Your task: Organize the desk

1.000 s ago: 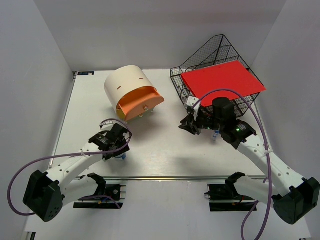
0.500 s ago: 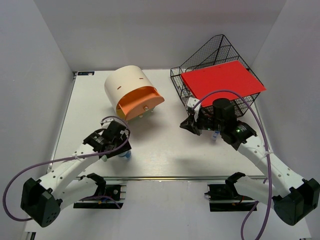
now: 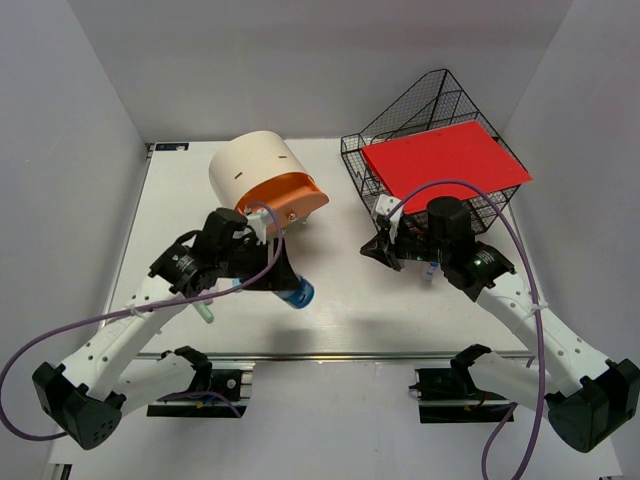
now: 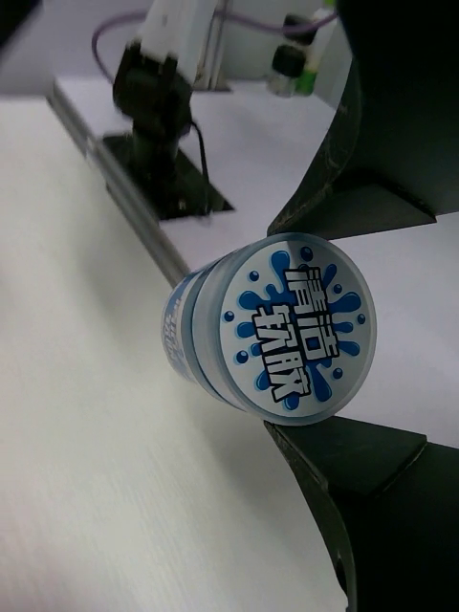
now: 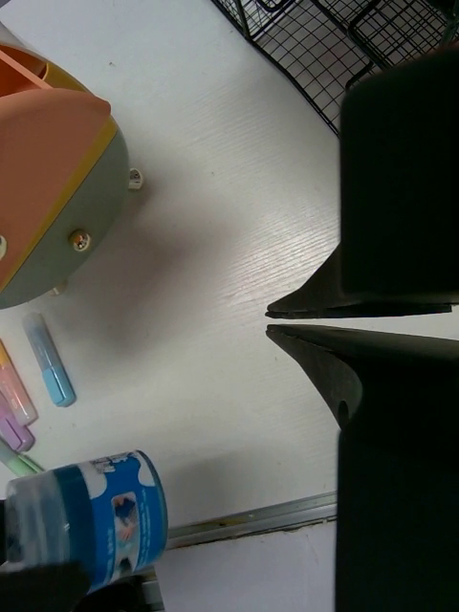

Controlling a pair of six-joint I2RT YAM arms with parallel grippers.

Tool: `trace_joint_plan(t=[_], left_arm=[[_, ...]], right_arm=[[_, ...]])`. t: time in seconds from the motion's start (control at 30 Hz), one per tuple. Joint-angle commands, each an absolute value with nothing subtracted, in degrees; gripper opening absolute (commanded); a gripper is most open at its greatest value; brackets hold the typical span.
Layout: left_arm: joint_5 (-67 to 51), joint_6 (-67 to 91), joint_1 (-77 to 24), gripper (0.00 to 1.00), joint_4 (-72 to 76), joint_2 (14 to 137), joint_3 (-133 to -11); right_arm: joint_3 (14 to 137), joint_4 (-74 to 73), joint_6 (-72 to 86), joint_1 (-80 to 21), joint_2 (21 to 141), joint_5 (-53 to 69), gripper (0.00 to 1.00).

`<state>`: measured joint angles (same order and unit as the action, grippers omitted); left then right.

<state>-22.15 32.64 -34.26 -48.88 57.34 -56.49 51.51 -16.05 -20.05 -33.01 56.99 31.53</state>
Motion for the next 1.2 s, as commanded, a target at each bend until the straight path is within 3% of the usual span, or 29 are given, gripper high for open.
trace_joint_plan(t=[0.0,0.37,0.63,0.83,1.17], left_arm=[[-30.33,29.88,-34.37,0.0,-41.32,57.3,-65.37],[-12.93,29.97,-34.37,0.0,-48.95,77.93,-102.63],[6.49,30.58,-34.37,0.0,-64.23,92.36,-127.76],[14.58,31.29,-34.37,0.0,-68.64,94.66,-127.79],[16.53,30.76,-34.37,0.0,-73.38,96.59,-126.13]], right_arm=[[51.42,-13.62,-20.57,-32.78,55.99,31.82,0.12],[50.8,-13.36,-20.65,-32.26,54.58,31.11,0.11],[50.36,-13.27,-21.0,-31.99,54.67,31.29,0.11],[50.01,-13.01,-21.18,-31.9,54.41,30.94,0.11],[49.83,-12.92,-21.09,-31.99,54.49,30.94,0.11]])
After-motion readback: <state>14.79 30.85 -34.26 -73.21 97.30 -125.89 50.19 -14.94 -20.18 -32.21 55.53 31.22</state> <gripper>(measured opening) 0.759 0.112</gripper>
